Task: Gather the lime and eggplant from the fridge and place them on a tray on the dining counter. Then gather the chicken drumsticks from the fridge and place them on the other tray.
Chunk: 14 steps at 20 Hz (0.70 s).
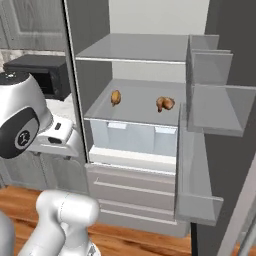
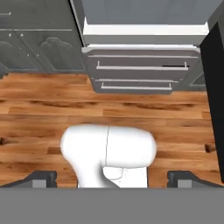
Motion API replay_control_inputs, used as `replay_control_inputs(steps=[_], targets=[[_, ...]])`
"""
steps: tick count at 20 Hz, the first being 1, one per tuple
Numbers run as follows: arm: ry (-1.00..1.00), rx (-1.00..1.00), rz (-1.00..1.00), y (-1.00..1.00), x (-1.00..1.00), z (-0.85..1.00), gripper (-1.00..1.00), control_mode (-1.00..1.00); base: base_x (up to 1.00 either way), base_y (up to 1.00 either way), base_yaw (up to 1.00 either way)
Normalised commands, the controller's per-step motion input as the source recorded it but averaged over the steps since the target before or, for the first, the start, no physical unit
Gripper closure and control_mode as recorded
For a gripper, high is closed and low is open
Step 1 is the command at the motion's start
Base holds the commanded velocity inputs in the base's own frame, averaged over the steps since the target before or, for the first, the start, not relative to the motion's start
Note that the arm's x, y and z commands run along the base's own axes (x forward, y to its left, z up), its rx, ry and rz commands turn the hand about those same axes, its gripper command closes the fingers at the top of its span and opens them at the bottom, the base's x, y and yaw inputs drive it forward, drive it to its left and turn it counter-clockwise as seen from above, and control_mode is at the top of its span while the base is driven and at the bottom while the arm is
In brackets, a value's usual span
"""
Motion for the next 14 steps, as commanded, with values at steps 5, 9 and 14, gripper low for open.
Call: replay_control_inputs(steps=[5,9,14], targets=[[0.00,0.00,0.00,0.00,0.00,0.00,-1.00,1.00,0.53,0.00,-0.05],[0.00,0.00,0.00,0.00,0.00,0.00,-1.00,1.00,0.64,0.00,0.00],[0.00,0.00,0.00,0.00,0.00,0.00,-1.00,1.00,0.64,-0.08,0.01]])
